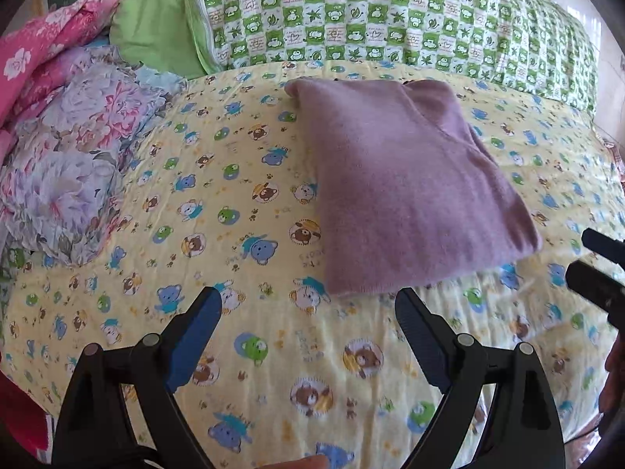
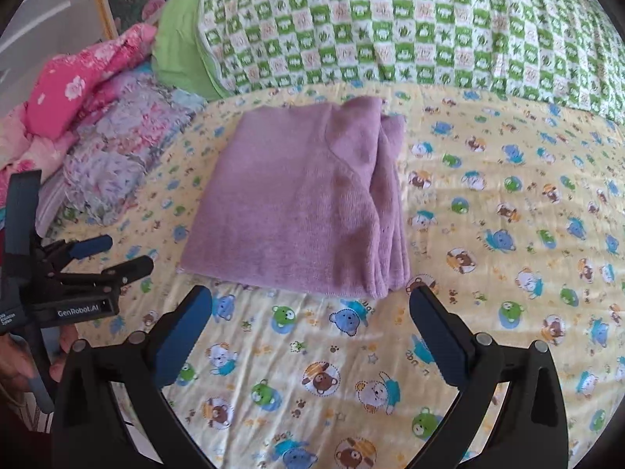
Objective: Fold small clothes
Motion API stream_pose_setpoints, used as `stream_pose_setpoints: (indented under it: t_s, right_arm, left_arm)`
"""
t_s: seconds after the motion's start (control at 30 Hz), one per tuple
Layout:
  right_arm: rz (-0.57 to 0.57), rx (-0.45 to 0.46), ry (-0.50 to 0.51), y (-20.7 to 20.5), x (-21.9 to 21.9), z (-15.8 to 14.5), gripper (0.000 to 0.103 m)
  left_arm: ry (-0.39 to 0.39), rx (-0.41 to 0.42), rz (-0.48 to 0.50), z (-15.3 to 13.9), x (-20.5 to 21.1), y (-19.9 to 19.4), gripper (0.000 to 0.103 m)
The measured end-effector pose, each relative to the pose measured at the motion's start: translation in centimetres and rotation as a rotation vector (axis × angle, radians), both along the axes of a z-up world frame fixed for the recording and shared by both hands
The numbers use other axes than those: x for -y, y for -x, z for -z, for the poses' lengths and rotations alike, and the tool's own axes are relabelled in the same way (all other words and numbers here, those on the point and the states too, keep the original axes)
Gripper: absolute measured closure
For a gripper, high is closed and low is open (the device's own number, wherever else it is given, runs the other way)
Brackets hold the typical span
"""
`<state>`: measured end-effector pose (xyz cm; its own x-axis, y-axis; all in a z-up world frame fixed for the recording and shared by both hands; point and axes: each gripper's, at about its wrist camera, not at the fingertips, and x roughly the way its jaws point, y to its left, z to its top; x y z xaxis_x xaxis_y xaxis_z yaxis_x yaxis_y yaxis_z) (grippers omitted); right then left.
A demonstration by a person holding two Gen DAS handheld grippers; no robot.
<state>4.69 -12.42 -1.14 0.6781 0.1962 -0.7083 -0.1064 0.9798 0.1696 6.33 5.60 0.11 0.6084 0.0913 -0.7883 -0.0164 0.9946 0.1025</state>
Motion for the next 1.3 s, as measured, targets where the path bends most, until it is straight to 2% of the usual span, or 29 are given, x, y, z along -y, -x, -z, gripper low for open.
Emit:
stream_pose_setpoints:
  t_s: [0.47, 1.3]
  right_arm:
    - [-0.035, -0.02, 0.028, -3.7, -0.6, 2.2, 0.002]
    - [-0.034, -0.022, 0.019, -6.6, 0.1, 2.5, 0.002]
  left_arm:
    - [0.01, -0.029, -0.028, 2.2, -0.2, -4.0, 0.012]
    - [0.023, -0.022, -0.024, 2.5, 0.0, -5.7, 0.012]
